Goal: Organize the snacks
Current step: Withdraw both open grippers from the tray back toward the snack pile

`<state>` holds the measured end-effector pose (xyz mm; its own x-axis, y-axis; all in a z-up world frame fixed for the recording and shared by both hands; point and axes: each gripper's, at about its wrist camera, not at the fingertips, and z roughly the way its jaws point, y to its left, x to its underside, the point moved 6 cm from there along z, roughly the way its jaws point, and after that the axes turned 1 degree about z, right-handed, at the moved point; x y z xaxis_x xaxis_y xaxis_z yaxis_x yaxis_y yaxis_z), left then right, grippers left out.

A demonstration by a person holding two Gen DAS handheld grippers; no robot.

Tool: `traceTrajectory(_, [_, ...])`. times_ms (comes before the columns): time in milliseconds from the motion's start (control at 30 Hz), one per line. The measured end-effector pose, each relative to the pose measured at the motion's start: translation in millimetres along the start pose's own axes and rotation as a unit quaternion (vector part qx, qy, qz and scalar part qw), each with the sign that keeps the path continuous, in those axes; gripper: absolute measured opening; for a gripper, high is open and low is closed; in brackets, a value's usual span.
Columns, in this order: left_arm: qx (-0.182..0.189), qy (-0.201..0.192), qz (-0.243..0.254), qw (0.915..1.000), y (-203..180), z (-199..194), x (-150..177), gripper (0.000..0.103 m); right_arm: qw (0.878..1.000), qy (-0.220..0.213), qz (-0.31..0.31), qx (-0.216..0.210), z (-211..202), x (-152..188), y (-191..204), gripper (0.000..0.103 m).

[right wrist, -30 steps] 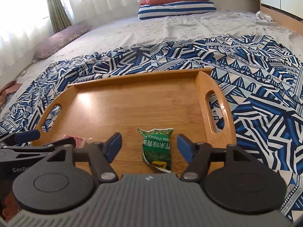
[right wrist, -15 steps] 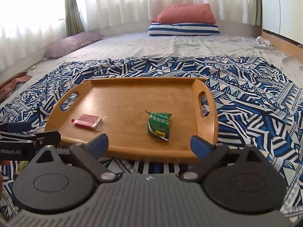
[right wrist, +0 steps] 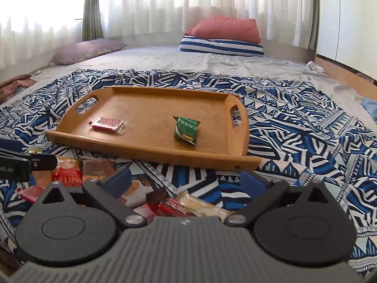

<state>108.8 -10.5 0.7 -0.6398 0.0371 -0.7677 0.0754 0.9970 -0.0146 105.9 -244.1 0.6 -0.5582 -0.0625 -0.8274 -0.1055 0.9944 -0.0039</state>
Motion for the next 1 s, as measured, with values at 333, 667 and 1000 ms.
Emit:
traceTrajectory(333, [-0.024, 0.006, -0.014, 0.9996, -5.5, -19.5, 44.5, 0.103, 1.000, 0.008, 0.003, 0.023, -11.3, 23.5, -11.4, 0.103])
traceTrajectory(667, [-0.024, 0.022, -0.011, 0.9994, -3.3, -18.5, 66.8, 0.103, 0.999, 0.028, 0.022, 0.032, -4.8, 38.9, -20.6, 0.103])
traceTrajectory(1000, [-0.023, 0.016, 0.007, 0.9996, -11.0, -14.6, 68.3, 0.099, 0.999, 0.030, 0.022, 0.037, 1.4, 38.8, -22.5, 0.103])
